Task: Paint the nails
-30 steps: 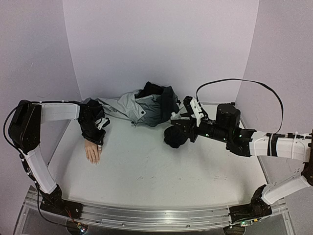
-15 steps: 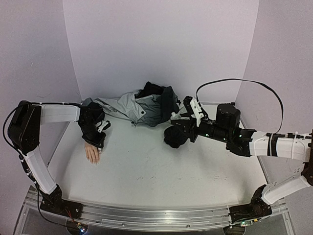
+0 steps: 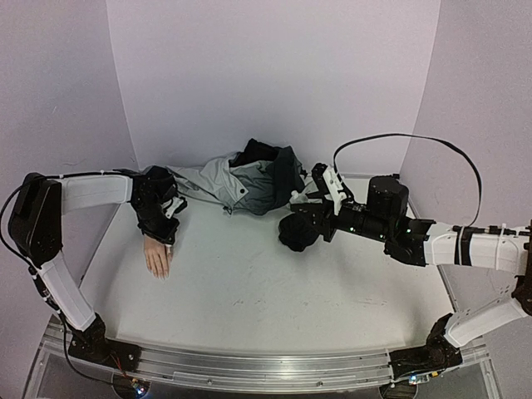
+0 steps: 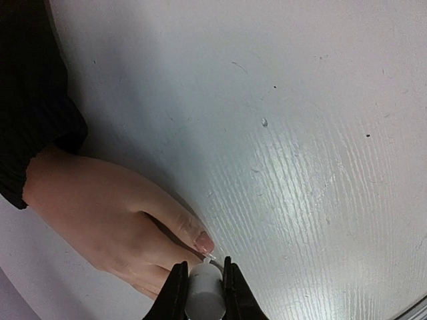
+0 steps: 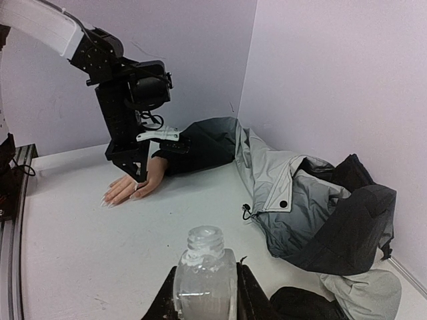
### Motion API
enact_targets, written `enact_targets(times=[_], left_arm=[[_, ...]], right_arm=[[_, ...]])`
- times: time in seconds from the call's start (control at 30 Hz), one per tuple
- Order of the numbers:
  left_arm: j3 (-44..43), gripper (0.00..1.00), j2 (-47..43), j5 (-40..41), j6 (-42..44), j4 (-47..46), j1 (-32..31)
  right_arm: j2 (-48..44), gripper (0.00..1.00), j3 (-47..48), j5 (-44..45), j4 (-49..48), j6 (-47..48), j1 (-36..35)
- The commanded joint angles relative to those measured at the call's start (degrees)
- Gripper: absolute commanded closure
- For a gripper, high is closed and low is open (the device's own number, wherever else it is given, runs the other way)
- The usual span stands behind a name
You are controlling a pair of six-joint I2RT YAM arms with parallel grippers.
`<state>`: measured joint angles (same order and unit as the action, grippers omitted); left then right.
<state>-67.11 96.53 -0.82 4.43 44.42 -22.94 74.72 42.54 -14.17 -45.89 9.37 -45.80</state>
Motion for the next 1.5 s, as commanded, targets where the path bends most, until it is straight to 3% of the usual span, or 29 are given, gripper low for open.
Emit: enact_targets(times=[0.0, 0.63, 1.47], left_arm=[[-6.9, 1.0, 2.7, 4.0, -1.1, 3.1, -0.1], [-6.8, 1.0, 5.4, -0.9, -1.1, 3.8, -0.1], [-4.0, 1.0, 5.8, 2.1, -0.1, 2.9, -0.4]], right_arm=[[-0.6, 1.0, 0.3, -0.7, -4.1, -0.3, -0.2], [0.5, 1.0, 0.6, -0.9, -4.2, -0.3, -0.3], [0.5, 1.0, 0.6, -1.1, -4.2, -0.4, -0.2]])
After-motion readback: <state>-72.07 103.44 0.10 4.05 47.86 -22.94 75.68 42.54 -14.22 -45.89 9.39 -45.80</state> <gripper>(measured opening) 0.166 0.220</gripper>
